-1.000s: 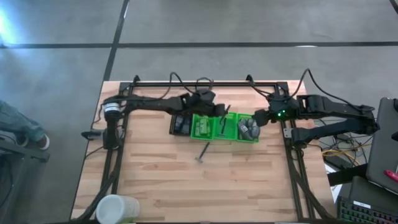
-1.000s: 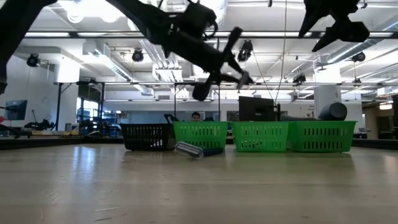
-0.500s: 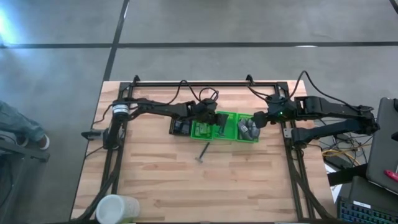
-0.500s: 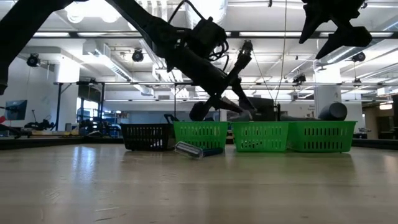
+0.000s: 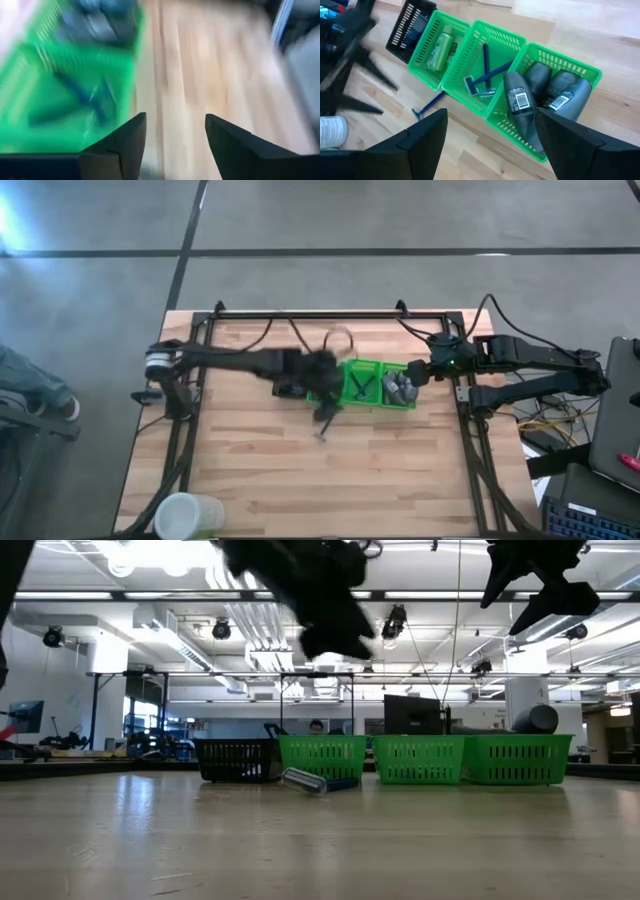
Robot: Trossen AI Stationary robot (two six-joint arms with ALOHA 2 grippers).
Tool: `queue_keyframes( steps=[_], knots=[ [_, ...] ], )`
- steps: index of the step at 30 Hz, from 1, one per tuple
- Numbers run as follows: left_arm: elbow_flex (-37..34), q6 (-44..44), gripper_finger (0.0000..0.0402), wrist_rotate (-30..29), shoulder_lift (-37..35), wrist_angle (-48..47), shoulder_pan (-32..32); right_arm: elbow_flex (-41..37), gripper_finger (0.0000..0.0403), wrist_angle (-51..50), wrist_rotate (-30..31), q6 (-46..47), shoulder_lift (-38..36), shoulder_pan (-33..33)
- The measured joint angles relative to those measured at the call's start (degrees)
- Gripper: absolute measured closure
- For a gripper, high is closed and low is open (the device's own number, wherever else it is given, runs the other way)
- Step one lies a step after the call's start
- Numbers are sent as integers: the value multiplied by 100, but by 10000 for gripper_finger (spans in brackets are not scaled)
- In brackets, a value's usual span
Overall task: Pick & Place Travel size toiletries
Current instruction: Put the blue razor into the middle green basket
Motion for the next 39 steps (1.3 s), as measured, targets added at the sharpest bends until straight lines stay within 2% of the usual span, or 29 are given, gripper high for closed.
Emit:
queue_keyframes(
  steps=[2, 5, 10, 13, 16, 21, 24, 28, 30, 33, 36, 39],
  knots=[
    [29, 32, 201, -665, -128, -1056, -303, 0, 111, 0, -2, -15, 2, 0],
    [-52, -1145, 216, -1425, -43, -1934, -608, 0, 119, -2, 1, -14, 11, 0],
    [-33, -2944, 231, -1951, 195, -1960, -1104, 0, 132, -5, 1, -98, 50, 0],
    [-41, -3429, 226, -2289, 428, -1950, -1206, 0, 136, -9, 0, -130, 52, 0],
    [-38, -3858, 206, -2312, 585, -1924, -1213, 0, 137, -15, -74, -282, 53, 0],
    [-37, -4086, 168, -2237, 716, -1853, -1230, -15, 123, 3, -485, -630, 165, 15],
    [-35, -3749, 162, -2226, 583, -1949, -1276, -15, 112, 139, -815, -1321, 331, 146],
    [-41, -3290, 167, -2423, 169, -2601, -1479, -15, 104, 541, -1169, -2500, 877, 486],
    [-108, -2925, 171, -2463, -72, -2911, -1577, -15, 106, 848, -1526, -3043, 1242, 602],
    [-483, -2613, 177, -2230, -578, -2767, -1792, 37, 117, 1493, -2017, -3732, 1892, 747],
    [-1024, -2773, 186, -2157, -1285, -2531, -2136, 317, 132, 1820, -2058, -4512, 2508, 910],
    [-1690, -3349, 197, -2729, -2095, -2573, -2533, 638, 148, 1852, -1920, -5225, 3057, 941]
  ],
)
